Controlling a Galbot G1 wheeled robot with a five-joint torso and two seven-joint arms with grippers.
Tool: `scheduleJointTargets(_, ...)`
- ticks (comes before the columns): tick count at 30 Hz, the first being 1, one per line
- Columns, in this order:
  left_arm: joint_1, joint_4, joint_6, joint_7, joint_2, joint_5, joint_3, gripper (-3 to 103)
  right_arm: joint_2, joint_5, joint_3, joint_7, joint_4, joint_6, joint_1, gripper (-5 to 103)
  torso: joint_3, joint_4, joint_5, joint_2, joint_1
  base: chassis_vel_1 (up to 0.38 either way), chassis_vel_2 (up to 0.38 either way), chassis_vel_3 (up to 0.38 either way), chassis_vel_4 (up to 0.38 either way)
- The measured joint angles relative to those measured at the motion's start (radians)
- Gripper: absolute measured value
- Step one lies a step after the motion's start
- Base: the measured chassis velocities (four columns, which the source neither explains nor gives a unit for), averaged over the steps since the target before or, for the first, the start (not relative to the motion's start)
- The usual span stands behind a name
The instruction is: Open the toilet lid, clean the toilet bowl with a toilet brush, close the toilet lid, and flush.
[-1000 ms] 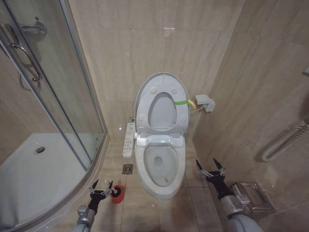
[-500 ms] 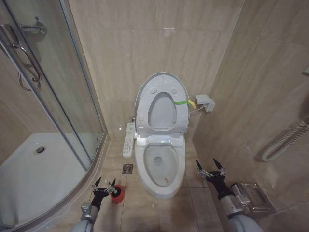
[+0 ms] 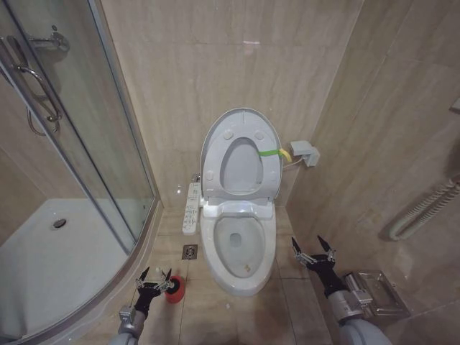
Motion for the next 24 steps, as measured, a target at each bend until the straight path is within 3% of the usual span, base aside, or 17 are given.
scheduleJointTargets(24, 0.011, 0.003, -0.005, 0.018, -0.005, 0.001, -0.012, 99, 0.000, 0.000, 0.000, 0.000, 0.000, 0.000, 0.000, 100, 0.000, 0.0001, 0.0001, 0.000, 0.000, -0.025, 0.019, 0.024, -0.025)
